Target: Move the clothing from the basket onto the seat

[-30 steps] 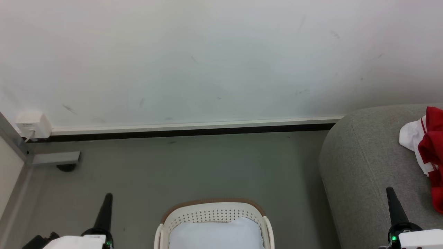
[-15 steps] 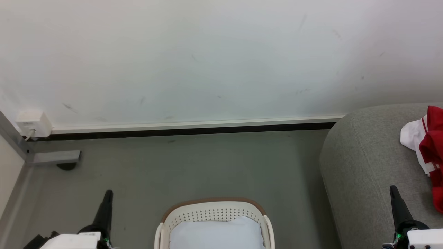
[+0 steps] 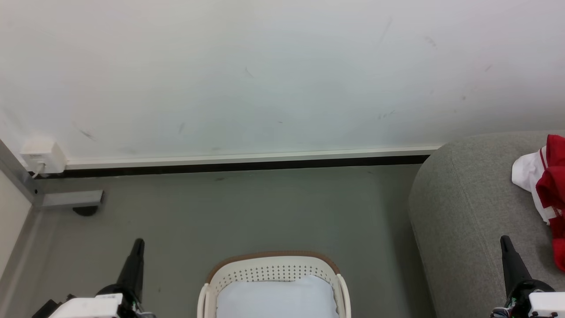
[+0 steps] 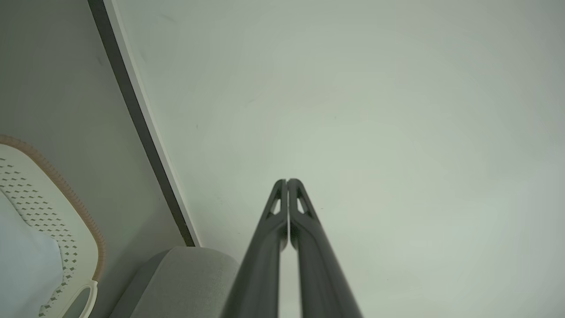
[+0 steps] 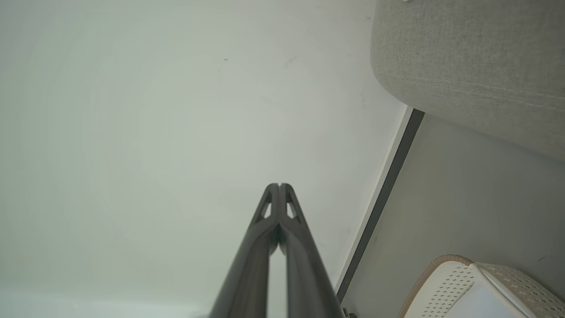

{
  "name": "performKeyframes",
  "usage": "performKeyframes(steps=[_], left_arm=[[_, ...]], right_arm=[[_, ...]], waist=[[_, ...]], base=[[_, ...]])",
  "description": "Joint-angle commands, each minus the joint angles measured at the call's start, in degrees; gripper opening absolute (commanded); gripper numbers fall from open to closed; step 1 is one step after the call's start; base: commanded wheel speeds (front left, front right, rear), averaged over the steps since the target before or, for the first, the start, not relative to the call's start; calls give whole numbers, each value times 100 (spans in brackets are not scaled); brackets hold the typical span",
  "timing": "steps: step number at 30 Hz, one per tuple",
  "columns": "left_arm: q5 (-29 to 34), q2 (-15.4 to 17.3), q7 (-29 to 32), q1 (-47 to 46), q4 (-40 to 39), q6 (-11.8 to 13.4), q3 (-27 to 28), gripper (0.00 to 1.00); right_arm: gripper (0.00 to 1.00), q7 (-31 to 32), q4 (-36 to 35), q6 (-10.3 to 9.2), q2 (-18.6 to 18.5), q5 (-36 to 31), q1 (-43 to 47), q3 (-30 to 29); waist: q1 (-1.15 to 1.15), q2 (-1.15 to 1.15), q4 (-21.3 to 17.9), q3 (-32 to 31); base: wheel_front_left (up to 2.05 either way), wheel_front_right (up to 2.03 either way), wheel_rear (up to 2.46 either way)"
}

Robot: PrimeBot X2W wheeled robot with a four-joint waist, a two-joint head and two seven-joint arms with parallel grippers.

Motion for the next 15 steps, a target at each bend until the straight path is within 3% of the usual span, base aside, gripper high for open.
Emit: performKeyframes(steps=[1, 15], left_arm=[[-65, 13, 22, -53, -27, -34, 22, 0], [-293, 10, 80, -65, -34, -36, 27, 0]], right_arm=[[0, 37, -34, -11, -5, 113, -60, -35], [0, 91, -28, -12, 14, 269, -71, -88]], waist=[[0, 0, 1, 1], [0, 0, 5, 12]], base=[[0, 0, 0], [0, 0, 0]])
